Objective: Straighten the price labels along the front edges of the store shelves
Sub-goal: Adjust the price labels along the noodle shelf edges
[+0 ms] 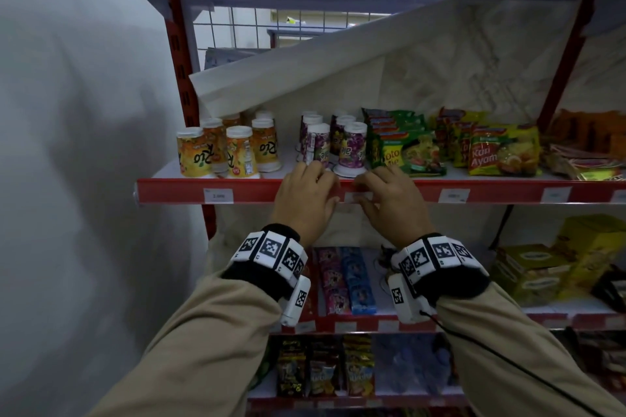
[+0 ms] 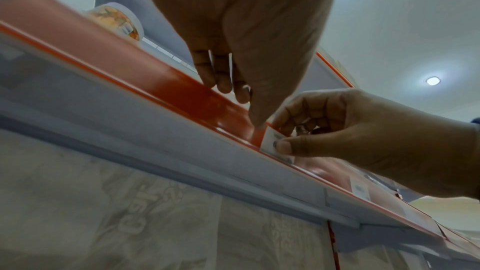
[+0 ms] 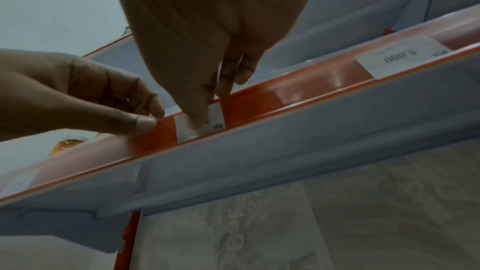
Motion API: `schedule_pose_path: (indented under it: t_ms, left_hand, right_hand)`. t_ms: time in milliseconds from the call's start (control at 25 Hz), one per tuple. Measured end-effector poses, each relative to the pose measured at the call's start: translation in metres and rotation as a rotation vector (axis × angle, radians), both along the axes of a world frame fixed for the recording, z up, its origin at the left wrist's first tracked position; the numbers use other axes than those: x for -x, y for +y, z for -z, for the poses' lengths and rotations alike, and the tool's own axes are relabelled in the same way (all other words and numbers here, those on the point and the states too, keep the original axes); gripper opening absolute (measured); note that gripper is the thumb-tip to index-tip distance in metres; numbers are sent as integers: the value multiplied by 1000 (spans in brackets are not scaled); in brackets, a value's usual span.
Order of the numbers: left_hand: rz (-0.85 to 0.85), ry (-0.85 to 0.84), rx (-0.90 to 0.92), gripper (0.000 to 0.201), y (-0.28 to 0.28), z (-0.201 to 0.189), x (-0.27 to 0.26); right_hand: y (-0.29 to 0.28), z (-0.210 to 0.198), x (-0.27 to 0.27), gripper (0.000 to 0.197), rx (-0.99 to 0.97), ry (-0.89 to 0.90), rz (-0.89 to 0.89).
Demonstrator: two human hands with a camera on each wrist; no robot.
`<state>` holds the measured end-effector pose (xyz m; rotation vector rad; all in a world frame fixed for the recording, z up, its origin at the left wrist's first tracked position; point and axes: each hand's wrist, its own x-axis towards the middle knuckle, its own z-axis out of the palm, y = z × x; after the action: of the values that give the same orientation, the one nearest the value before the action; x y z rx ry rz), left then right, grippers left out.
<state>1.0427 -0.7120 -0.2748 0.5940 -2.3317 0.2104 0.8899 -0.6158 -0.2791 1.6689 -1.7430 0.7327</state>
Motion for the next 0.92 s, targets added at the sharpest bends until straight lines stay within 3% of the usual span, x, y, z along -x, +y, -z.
schedule_pose_path:
  t_ms: [200, 320, 440, 640, 760, 920]
  left_hand:
    - [34, 176, -38, 14, 1, 9, 5]
    - [66, 254, -50, 8, -2, 15, 8]
    - [64, 274, -77, 13, -6, 19, 10]
    - [77, 302, -174, 32, -4, 17, 9]
    - [80, 300, -197, 29, -5, 14, 10]
    - [73, 300, -171, 15, -6, 15, 10]
  right_hand:
    - [-5, -4, 1, 10, -97, -49, 37]
    - [-7, -12, 5, 8, -94, -287, -92]
    - [-5, -15, 4, 1, 38, -539, -212]
    - [-3, -13, -7, 23, 172, -893, -343]
    - [-3, -9, -15, 24, 136, -918, -401]
    - [0, -6, -17, 10, 101, -744, -330]
